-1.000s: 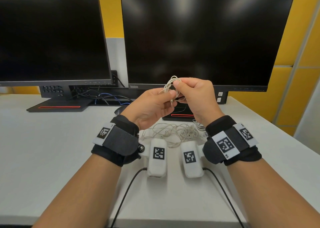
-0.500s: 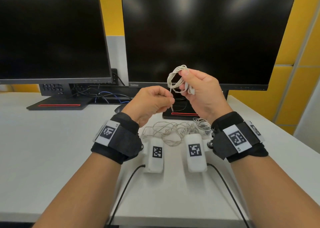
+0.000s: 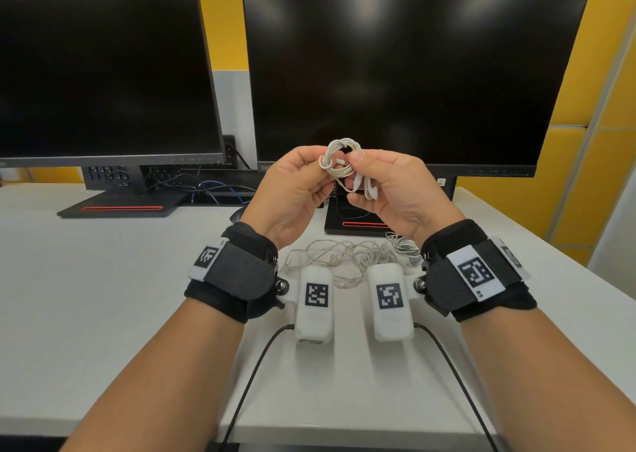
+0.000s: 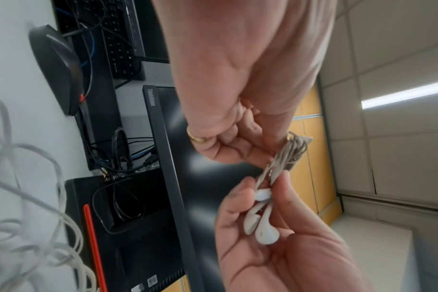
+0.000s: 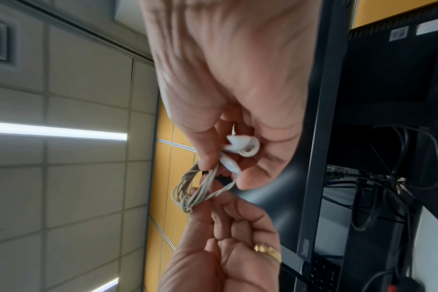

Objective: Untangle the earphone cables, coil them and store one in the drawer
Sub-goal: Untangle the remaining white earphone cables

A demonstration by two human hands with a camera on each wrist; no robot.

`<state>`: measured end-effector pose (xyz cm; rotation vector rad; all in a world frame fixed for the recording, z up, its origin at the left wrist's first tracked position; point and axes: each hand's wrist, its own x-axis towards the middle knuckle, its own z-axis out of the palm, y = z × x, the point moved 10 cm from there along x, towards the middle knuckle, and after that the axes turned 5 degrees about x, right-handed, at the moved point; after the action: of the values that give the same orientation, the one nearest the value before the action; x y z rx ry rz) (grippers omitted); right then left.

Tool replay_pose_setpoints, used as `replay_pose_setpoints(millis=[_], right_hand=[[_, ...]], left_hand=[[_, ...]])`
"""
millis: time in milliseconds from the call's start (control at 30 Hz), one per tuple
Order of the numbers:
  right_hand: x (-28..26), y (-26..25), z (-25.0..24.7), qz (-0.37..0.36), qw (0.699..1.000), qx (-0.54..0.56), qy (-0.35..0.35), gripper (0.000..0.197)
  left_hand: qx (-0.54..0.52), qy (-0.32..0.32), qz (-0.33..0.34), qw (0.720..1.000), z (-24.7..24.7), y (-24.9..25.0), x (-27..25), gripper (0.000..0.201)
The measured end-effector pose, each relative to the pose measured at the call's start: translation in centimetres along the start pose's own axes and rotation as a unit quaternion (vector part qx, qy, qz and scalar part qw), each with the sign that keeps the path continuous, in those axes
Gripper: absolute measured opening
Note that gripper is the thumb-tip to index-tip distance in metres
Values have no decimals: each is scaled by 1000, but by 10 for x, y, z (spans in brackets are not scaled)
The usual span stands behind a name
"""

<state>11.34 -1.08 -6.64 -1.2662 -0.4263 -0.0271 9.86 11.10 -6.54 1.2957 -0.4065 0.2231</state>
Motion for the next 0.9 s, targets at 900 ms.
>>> replay_pose_setpoints(millis=[900], right_hand=[[4, 1, -15, -16, 998, 1, 60, 17]], left_hand=[[151, 2, 13, 988, 4, -5, 0, 14]])
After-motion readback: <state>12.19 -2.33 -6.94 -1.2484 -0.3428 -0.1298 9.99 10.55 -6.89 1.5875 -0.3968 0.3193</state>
